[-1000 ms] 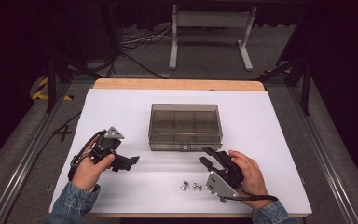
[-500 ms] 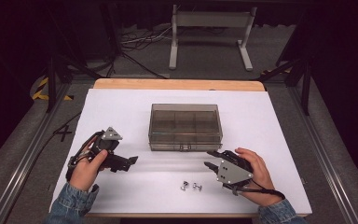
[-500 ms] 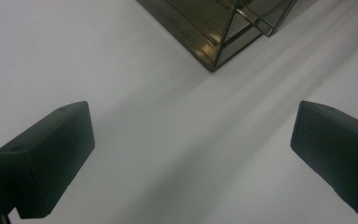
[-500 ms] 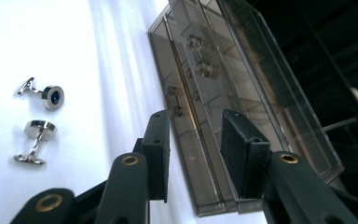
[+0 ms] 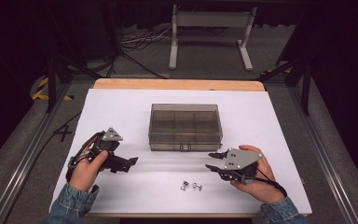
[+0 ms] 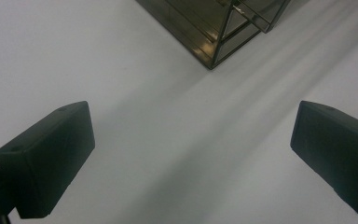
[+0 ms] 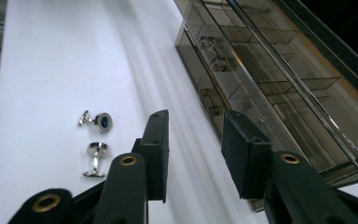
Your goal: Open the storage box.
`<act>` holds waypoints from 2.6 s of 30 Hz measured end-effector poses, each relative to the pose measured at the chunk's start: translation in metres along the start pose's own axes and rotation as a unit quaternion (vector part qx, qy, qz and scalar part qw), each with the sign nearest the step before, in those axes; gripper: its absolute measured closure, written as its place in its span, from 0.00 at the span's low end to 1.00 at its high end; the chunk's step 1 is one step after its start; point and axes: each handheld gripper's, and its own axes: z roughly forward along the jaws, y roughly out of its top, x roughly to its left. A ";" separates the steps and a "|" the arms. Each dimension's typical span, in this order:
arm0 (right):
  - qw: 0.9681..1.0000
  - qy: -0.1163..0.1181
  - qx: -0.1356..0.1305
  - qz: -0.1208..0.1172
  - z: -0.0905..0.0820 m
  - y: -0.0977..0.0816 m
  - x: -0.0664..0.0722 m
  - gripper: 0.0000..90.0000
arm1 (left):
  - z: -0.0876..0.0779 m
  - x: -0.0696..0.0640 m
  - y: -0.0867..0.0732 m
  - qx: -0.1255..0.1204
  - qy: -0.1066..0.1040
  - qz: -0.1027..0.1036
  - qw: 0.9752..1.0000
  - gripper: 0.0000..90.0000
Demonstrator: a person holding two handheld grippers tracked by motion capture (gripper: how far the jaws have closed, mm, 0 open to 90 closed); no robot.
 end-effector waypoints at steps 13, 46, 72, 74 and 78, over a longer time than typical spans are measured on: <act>0.996 0.055 -0.020 0.074 -0.008 -0.004 -0.016 0.73 | 0.000 -0.001 0.000 0.005 -0.009 0.003 1.000 0.00; 0.987 0.104 0.043 0.114 -0.020 0.044 -0.065 0.72 | -0.002 0.000 -0.002 0.007 -0.012 0.007 1.000 0.00; 0.980 0.130 0.116 0.100 0.018 0.040 -0.091 0.74 | -0.004 0.000 -0.002 0.008 -0.012 0.006 1.000 0.00; 0.979 0.130 0.131 0.088 0.023 0.039 -0.091 0.75 | -0.003 0.000 -0.002 0.005 -0.011 0.004 1.000 0.00; 0.977 0.130 0.146 0.084 0.027 0.038 -0.091 0.76 | -0.004 -0.001 -0.002 0.008 -0.013 0.005 1.000 0.00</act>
